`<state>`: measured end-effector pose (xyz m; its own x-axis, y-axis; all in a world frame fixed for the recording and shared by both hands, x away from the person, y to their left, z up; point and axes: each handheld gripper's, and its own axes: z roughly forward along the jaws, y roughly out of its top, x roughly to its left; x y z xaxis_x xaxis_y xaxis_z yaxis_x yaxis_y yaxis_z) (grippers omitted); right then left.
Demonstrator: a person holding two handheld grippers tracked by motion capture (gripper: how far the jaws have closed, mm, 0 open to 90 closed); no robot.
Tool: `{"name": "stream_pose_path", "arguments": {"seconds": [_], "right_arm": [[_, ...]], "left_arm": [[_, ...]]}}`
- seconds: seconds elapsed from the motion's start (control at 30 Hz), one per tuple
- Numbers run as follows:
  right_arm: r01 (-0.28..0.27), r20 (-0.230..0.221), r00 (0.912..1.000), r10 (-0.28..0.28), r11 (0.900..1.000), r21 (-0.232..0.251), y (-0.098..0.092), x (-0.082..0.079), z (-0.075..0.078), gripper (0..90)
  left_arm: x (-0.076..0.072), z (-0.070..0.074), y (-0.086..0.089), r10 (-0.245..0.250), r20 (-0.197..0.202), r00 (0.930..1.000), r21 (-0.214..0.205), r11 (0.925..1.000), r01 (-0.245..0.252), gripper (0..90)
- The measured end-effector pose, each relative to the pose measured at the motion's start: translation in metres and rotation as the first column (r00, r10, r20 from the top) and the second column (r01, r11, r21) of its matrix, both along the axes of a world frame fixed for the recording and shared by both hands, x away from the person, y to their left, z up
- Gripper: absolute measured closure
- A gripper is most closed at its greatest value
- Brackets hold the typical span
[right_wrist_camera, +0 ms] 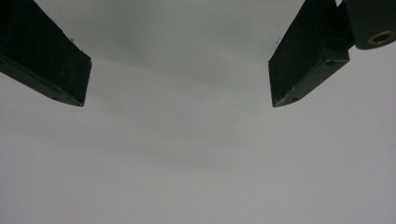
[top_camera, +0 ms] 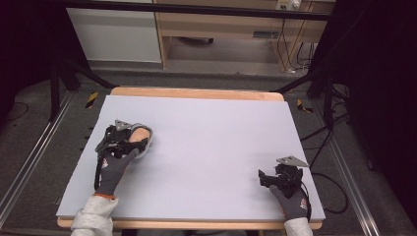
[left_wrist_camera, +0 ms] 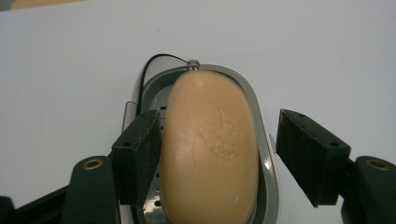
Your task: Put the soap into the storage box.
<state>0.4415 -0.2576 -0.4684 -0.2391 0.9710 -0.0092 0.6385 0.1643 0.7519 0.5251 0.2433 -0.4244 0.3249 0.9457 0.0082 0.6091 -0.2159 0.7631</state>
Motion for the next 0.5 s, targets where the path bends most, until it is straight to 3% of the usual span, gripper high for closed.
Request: {"name": "stream_pose_path", "arguments": {"seconds": [0.23, 0.5], "right_arm": [[0.001, -0.001, 1.0000, -0.001, 1.0000, 0.000, 0.000, 0.000, 0.000, 6.2], [0.006, 0.001, 1.0000, -0.006, 1.0000, 0.003, -0.001, -0.001, 0.000, 6.2]], "left_arm": [[-0.002, 0.004, 0.000, -0.011, 0.014, 0.9998, -0.009, 0.9999, 0.011, 30.7], [-0.011, 0.014, -0.001, -0.042, 0.050, 0.9979, -0.054, 0.9975, 0.045, 31.8]]}}
